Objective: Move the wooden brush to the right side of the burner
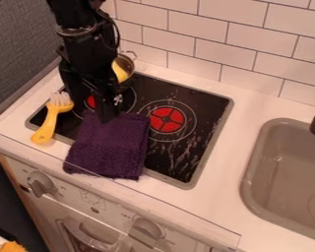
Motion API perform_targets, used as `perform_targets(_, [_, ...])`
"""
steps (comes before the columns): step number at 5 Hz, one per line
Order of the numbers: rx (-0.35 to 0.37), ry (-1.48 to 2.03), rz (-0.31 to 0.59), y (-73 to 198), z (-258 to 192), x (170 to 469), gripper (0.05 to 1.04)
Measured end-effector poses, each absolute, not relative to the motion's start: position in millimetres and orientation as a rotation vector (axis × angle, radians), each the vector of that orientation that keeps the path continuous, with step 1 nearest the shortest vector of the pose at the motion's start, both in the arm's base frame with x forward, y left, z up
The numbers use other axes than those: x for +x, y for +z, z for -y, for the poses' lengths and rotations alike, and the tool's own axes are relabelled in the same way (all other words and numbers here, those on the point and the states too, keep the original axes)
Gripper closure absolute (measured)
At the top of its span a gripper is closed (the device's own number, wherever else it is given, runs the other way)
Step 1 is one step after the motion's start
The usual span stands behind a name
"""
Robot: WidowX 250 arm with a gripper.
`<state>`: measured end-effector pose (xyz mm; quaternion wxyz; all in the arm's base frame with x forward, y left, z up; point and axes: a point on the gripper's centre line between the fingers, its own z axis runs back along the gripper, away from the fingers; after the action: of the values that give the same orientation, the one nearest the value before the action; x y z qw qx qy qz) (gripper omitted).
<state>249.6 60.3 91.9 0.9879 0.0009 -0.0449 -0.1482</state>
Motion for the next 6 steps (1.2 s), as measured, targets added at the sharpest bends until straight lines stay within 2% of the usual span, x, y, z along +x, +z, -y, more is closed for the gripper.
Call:
perform_targets(1, [-0.008, -0.302, 0.066, 84.9, -60.4, 248.4, 0.083])
perform_targets(3, [0.091, -0.138, 0.085, 84.3, -150.5, 243.0, 0.083])
perform_targets(4, [0.138, -0.054, 0.084, 74.2, -184.2, 239.8, 0.083])
perform_targets(5, [0.148, 0.001, 0.119, 53.2, -186.6, 240.5, 0.083])
perform_targets(6, [0.124, 0.07, 0.137, 29.7, -181.4, 239.6, 0.083])
